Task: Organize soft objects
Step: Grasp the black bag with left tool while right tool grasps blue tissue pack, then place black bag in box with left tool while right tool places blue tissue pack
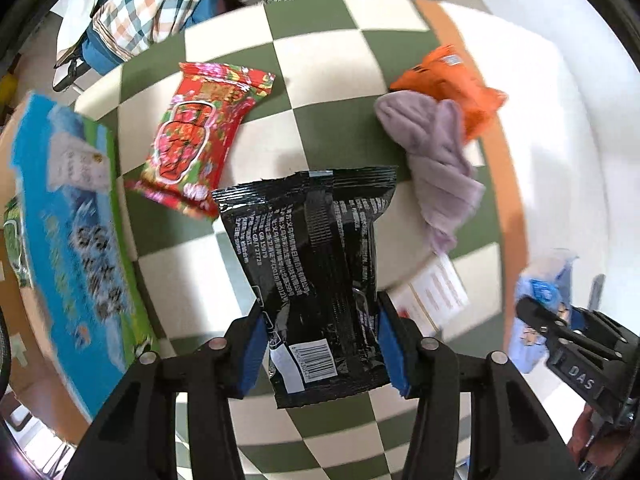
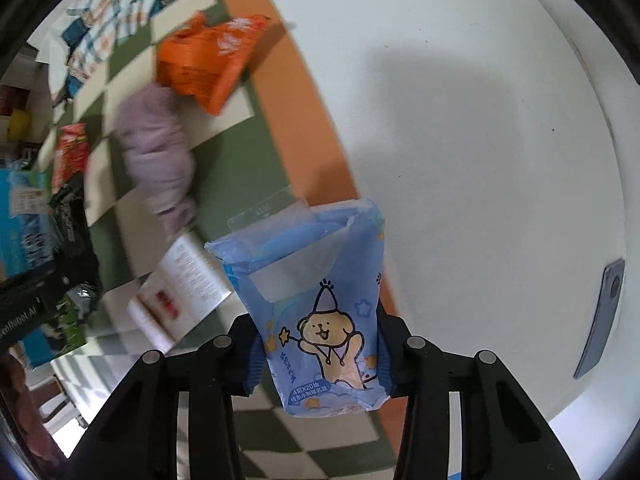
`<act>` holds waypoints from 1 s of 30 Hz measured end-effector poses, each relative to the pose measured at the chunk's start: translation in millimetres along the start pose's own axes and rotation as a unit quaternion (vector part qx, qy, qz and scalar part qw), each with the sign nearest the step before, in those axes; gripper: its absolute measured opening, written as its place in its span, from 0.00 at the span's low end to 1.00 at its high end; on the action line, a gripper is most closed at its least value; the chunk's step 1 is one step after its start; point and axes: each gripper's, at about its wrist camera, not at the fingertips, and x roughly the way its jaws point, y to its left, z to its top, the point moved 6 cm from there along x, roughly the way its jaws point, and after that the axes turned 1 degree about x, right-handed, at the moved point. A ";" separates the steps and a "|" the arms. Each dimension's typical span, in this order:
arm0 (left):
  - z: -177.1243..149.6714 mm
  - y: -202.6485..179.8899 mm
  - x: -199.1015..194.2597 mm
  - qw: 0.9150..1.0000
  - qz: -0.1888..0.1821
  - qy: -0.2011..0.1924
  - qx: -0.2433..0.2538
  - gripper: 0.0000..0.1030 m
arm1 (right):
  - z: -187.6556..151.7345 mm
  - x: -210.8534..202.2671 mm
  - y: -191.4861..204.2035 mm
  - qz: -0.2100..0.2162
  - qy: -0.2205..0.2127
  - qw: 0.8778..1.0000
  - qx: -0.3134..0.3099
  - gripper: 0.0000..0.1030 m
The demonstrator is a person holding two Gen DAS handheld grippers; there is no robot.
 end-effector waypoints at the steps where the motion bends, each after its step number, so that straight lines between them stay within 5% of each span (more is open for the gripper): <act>1: -9.4 -0.3 -10.5 1.000 -0.008 -0.009 0.000 0.46 | -4.1 -10.1 7.0 0.006 -0.002 1.000 -0.002 0.44; 9: -50.1 53.8 -104.8 0.996 -0.041 -0.076 -0.006 0.46 | -41.2 -65.9 87.3 0.081 -0.031 0.996 -0.035 0.44; 17: -45.9 169.5 -178.4 0.988 -0.006 -0.148 -0.053 0.46 | -66.4 -124.6 238.9 0.126 -0.066 0.983 -0.115 0.44; 21: -53.2 232.3 -194.0 0.984 0.020 -0.160 -0.078 0.46 | -69.5 -130.1 303.4 0.145 -0.058 0.979 -0.134 0.44; 30: -49.2 348.6 -178.6 0.981 0.054 -0.142 -0.123 0.46 | -62.6 -118.0 413.6 0.111 -0.057 0.980 -0.158 0.43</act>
